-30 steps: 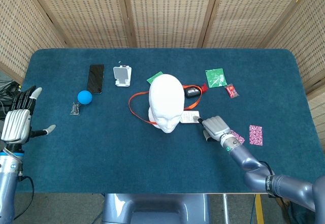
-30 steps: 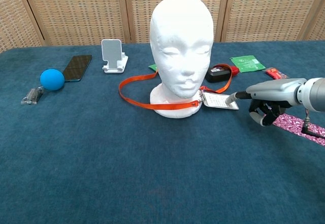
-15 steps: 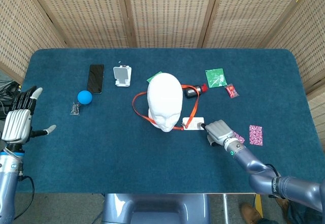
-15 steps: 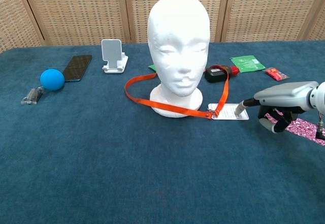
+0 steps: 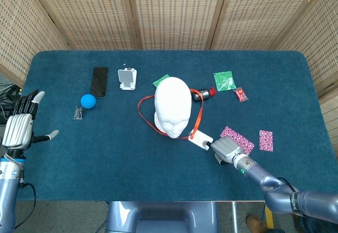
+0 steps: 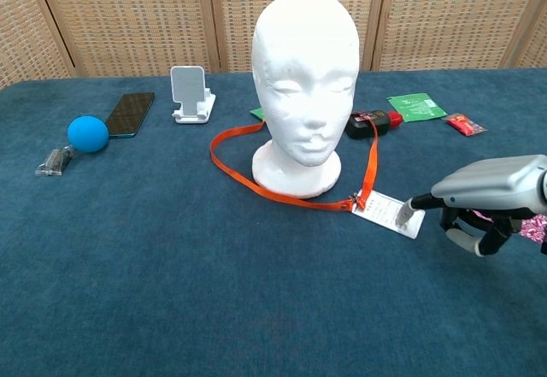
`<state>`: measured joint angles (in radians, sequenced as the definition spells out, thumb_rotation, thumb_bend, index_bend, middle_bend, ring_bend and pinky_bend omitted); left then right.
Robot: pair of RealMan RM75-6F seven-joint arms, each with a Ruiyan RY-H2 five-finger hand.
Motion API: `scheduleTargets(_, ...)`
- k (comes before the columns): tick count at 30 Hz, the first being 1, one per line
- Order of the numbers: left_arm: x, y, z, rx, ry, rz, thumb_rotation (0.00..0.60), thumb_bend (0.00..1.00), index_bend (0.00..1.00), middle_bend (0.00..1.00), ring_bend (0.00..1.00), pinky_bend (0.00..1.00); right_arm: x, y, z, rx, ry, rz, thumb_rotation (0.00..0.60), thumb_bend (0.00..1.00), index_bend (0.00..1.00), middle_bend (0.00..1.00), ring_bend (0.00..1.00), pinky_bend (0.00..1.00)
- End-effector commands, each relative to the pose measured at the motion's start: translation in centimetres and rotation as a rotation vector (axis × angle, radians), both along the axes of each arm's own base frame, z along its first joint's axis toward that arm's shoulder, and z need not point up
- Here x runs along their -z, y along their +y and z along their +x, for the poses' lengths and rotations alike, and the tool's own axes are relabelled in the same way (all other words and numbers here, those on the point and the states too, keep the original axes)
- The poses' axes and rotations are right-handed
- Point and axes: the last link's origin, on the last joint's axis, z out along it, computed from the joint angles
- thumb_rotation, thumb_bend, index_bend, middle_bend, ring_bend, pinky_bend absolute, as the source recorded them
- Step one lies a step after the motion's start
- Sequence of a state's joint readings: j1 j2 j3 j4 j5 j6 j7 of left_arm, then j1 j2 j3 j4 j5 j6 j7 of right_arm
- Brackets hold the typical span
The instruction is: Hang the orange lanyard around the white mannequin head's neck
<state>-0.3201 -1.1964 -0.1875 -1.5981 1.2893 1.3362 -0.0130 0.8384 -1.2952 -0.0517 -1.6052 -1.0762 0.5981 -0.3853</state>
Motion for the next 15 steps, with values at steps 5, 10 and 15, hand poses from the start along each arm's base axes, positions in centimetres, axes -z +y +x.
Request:
scheduleTargets(5,0.0,0.0,0.0,0.002,-0.003,0.0,0.6,0.0,0.0,0.0,0.0,0.0,-0.1,2.4,0.8,-0.075,0.028,0.075,0.6,0.86,0.22,0.73,0.74,0.96)
scheduleTargets(10,0.0,-0.1,0.1,0.003,-0.005,-0.001,0.6,0.0,0.0,0.0,0.0,0.0,-0.1,4.1,1.5,-0.12,0.035,0.125,0.6,0.85,0.21,0.73,0.74,0.96)
scheduleTargets(15,0.0,-0.1,0.1,0.002,-0.008,-0.001,0.6,0.0,0.0,0.0,0.0,0.0,0.1,6.1,2.2,-0.175,0.045,0.188,0.6,0.85,0.22,0.73,0.74,0.96)
